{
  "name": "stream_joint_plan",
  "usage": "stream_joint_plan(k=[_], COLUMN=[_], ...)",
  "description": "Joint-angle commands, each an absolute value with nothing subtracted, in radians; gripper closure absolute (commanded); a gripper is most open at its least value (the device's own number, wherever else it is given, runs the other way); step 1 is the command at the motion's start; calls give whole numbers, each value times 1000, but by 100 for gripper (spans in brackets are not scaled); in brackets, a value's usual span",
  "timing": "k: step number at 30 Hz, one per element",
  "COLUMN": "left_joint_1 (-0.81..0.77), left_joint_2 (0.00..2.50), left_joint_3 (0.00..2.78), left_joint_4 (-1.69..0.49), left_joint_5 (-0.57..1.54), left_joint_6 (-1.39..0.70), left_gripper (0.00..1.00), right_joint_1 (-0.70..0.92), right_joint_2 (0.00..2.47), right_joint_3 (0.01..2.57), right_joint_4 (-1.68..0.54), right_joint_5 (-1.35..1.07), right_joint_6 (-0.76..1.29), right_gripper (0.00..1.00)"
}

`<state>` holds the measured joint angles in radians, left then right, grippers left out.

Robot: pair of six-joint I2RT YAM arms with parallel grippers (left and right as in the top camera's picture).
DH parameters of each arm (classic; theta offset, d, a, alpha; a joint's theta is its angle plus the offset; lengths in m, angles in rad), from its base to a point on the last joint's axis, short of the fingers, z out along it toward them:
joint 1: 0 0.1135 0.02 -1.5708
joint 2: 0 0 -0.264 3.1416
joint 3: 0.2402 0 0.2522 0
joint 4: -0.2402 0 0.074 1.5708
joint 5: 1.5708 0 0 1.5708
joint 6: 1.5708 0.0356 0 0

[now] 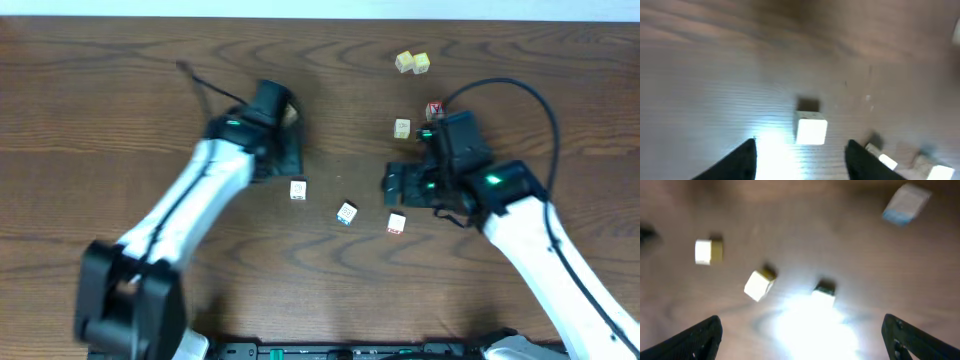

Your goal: Lift 4 blocks

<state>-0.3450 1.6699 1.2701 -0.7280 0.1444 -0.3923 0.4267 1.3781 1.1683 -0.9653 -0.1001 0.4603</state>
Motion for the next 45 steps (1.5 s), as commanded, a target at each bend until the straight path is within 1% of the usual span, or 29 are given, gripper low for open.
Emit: stream_joint_plan(k=[1,4,8,13,16,20,22,25,26,27,32,39,41,44,45], left_joint_1=[-192,-106,-25,-1,-1,-1,-1,-1,-1,-1,-1,-1,-1,-1,-1], left_joint_2=[1559,1519,1508,1509,1509,1509,1509,1509,1509,1509,1509,1509,1509,1509,1509], left_joint_3=[1293,1293,1292,1275,1274,1274,1274,1274,1274,1274,1274,1274,1274,1274,1274], left_joint_4=[-752,-773,-833,-869,-871,-870,-871,-875,-879,-879,-878,-878,-878,-878,-878], left_joint_5=[171,171,171,170,170,168,168,168,168,168,168,168,168,168,168], left_joint_6=[-406,-406,-404,-389,-386,-386,-372,-352,-352,-352,-352,-352,-352,-352,-352], left_gripper=[39,38,36,36,35,35,34,34,34,34,34,33,33,33,33], right_joint_1=[538,596,683,735,729,714,706,705,705,705,697,693,693,693,693], right_joint_2=[1529,1642,1786,1882,1894,1900,1900,1900,1900,1900,1901,1901,1901,1901,1901], right_joint_3=[1263,1312,1331,1331,1330,1330,1327,1327,1327,1327,1306,1240,1238,1233,1229], right_joint_4=[-1034,-1059,-1015,-974,-941,-889,-857,-852,-853,-852,-848,-794,-789,-778,-775], right_joint_5=[-139,-139,-116,119,83,-3,-63,-106,-104,-102,-102,-102,-102,-79,-67], right_joint_6=[448,443,214,76,-108,-262,-292,-316,-316,-315,-315,-307,-307,-284,-277], right_gripper=[1,1,1,1,1,1,1,15,23,25,20,20,23,32,37])
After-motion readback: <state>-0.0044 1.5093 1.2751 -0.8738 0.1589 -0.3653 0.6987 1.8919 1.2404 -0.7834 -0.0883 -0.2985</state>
